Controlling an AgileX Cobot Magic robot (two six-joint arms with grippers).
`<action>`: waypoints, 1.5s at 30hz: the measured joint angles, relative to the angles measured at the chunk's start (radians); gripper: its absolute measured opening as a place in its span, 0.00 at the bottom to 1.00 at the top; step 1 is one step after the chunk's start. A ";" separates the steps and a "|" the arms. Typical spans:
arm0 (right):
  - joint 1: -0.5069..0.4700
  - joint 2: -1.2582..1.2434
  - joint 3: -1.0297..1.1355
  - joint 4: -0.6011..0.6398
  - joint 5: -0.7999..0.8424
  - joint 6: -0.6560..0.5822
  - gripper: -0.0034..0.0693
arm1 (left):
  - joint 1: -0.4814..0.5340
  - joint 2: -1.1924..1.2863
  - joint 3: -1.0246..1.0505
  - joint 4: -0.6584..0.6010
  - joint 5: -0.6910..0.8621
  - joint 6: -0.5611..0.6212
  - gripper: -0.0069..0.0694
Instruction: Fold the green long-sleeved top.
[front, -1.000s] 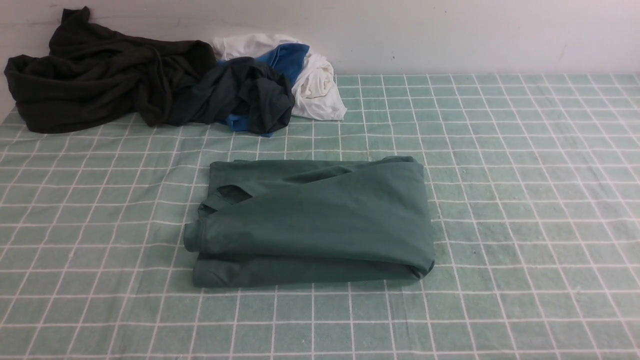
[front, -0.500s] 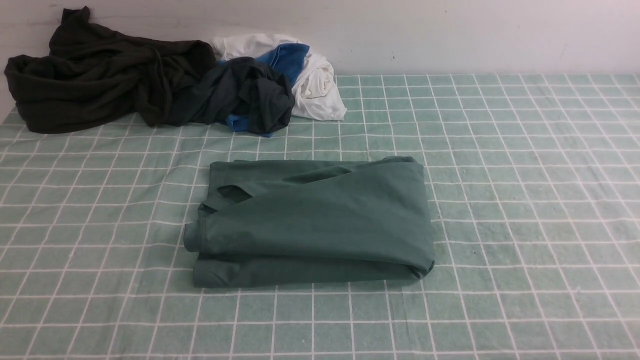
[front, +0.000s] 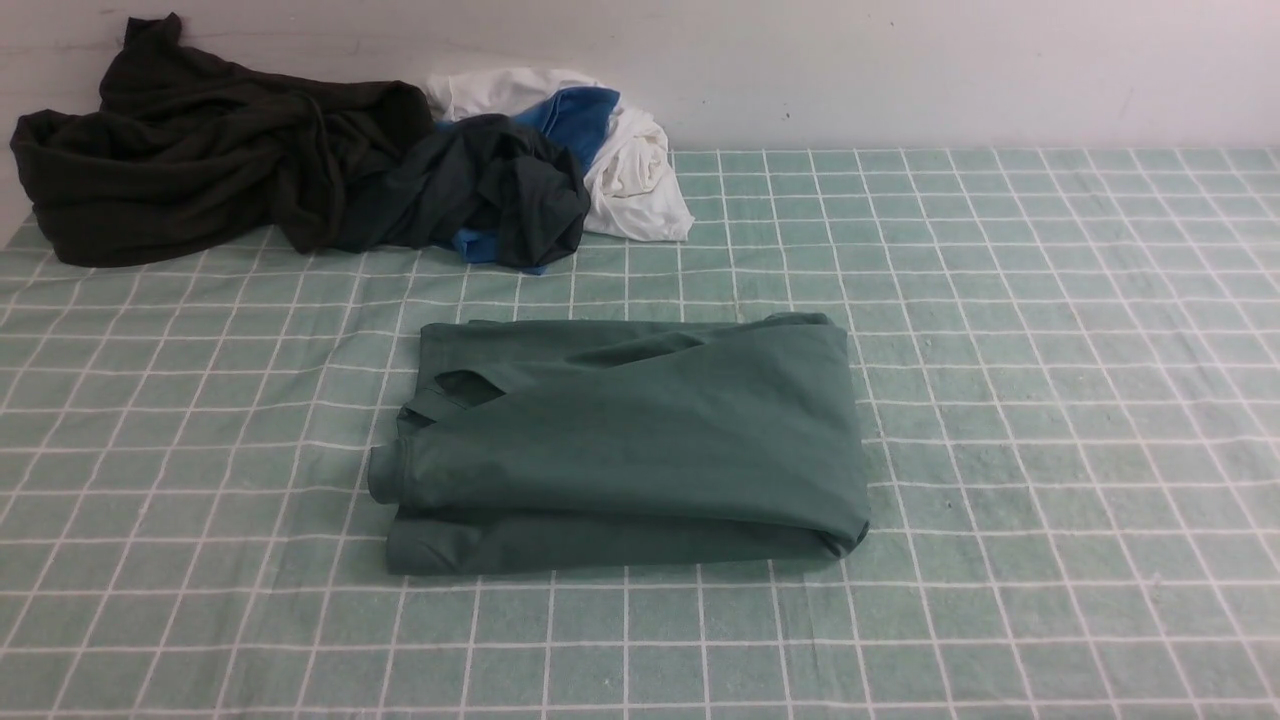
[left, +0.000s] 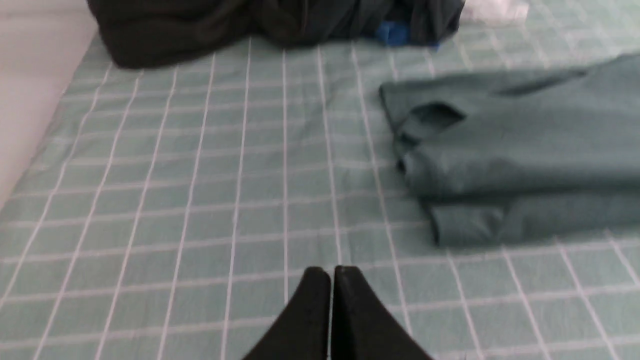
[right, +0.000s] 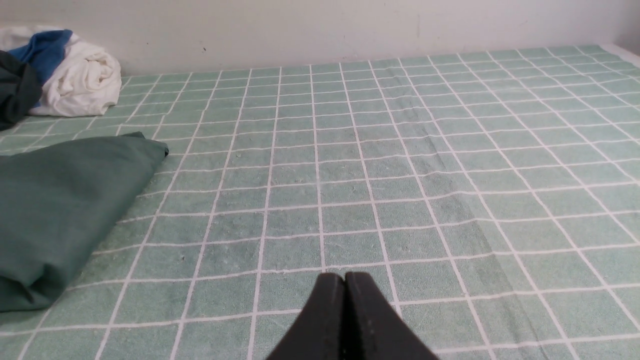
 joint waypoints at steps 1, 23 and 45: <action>0.000 0.000 0.000 0.000 0.000 0.000 0.03 | 0.026 -0.019 0.034 -0.028 -0.072 0.020 0.09; 0.000 0.000 -0.001 0.000 0.005 -0.011 0.03 | 0.209 -0.124 0.461 -0.165 -0.419 0.153 0.09; 0.000 0.000 -0.001 0.000 0.005 -0.011 0.03 | 0.209 -0.124 0.461 -0.165 -0.419 0.153 0.09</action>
